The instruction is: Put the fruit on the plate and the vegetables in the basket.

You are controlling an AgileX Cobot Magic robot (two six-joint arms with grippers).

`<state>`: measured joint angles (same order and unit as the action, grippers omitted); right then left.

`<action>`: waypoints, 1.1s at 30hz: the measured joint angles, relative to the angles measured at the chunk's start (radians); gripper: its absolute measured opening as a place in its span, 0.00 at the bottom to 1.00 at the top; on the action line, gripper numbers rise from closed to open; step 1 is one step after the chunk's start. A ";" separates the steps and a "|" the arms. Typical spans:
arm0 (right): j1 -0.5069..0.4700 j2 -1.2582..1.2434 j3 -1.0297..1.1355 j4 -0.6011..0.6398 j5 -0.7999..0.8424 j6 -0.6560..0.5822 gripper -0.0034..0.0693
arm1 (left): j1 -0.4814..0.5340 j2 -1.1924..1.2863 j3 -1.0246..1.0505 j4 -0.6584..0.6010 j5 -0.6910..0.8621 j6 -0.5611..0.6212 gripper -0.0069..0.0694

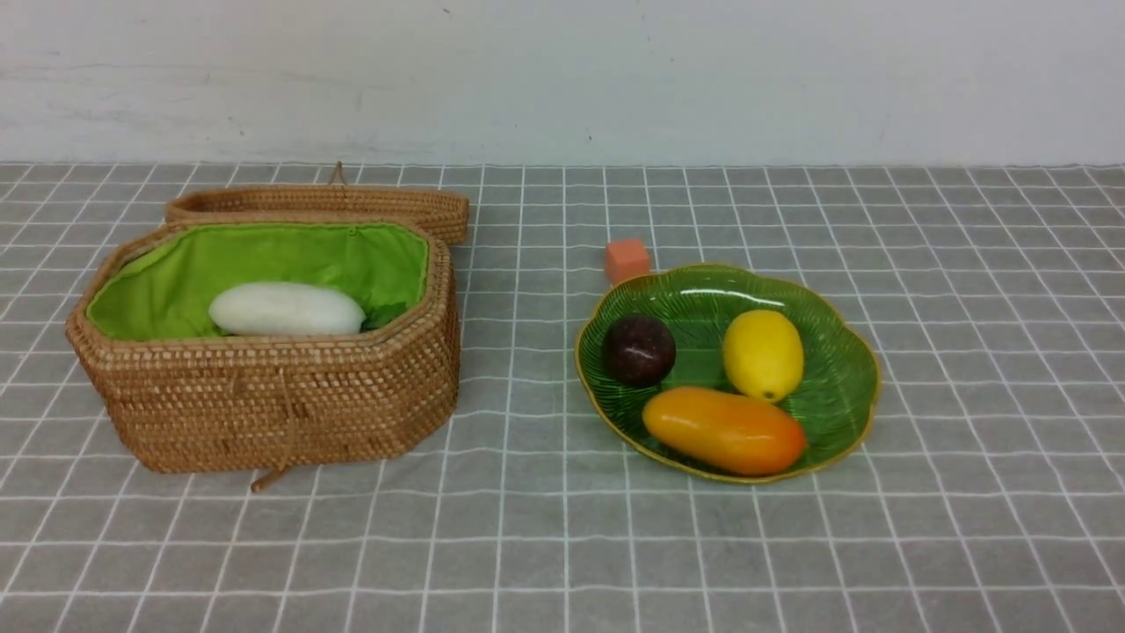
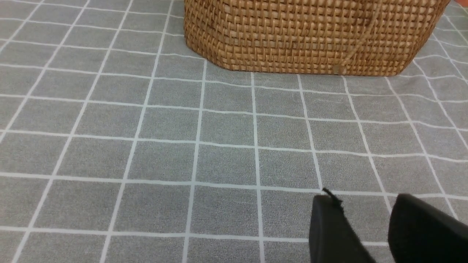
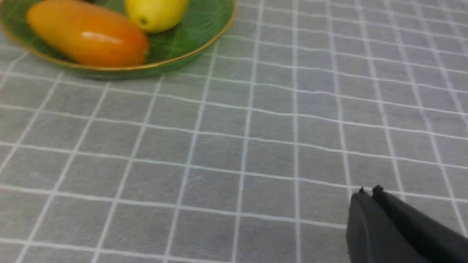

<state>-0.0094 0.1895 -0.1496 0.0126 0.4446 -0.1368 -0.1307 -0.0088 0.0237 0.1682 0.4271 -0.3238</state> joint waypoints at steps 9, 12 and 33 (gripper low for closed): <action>-0.019 -0.199 0.161 0.035 -0.040 0.002 0.06 | -0.001 0.000 0.000 0.000 -0.001 0.000 0.40; -0.019 -0.199 0.163 0.045 -0.046 0.002 0.06 | -0.001 0.000 0.000 0.000 -0.001 0.001 0.40; -0.019 -0.199 0.164 0.050 -0.052 0.005 0.08 | -0.002 0.000 0.000 0.000 -0.001 0.001 0.40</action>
<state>-0.0287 -0.0098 0.0145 0.0629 0.3928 -0.1318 -0.1325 -0.0088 0.0237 0.1682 0.4263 -0.3227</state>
